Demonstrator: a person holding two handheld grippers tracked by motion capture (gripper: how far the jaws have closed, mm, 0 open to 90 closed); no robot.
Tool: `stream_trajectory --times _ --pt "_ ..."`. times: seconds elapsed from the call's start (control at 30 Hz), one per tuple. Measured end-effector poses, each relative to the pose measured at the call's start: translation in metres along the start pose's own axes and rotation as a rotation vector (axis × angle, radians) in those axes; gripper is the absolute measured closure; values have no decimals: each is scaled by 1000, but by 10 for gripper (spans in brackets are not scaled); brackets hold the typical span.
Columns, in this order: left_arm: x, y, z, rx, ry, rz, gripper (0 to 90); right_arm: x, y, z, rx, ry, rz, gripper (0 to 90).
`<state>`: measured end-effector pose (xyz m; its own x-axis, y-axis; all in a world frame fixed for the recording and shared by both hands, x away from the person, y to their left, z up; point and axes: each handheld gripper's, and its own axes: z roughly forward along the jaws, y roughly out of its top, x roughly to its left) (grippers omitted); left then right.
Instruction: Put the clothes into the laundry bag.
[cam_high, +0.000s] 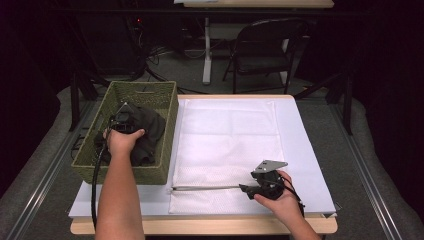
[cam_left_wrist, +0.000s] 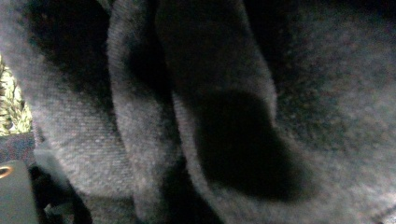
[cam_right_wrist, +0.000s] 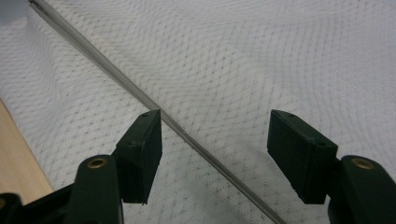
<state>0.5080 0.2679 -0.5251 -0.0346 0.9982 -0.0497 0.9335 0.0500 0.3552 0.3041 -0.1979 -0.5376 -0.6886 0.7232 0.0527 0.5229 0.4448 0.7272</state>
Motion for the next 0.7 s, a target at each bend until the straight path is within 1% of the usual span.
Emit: stream_trajectory --times 0.2,0.4,0.5,0.63,0.67,0.7 --pt "0 1 1 17 -3 -3 36 0 0 0 2 1 -1 356" --pt "2 3 2 27 -15 -6 54 -1 0 0 -2 1 -1 356" --pt "4 3 1 27 -25 -8 81 0 0 0 -3 0 -1 356" --pt "5 3 -1 21 -30 0 171 -2 0 0 -3 -1 -3 356" --pt "5 3 -1 19 -34 4 171 -2 0 0 -3 -1 -3 356" --pt "5 3 -3 18 -45 4 198 -2 0 -1 0 -2 -3 356"
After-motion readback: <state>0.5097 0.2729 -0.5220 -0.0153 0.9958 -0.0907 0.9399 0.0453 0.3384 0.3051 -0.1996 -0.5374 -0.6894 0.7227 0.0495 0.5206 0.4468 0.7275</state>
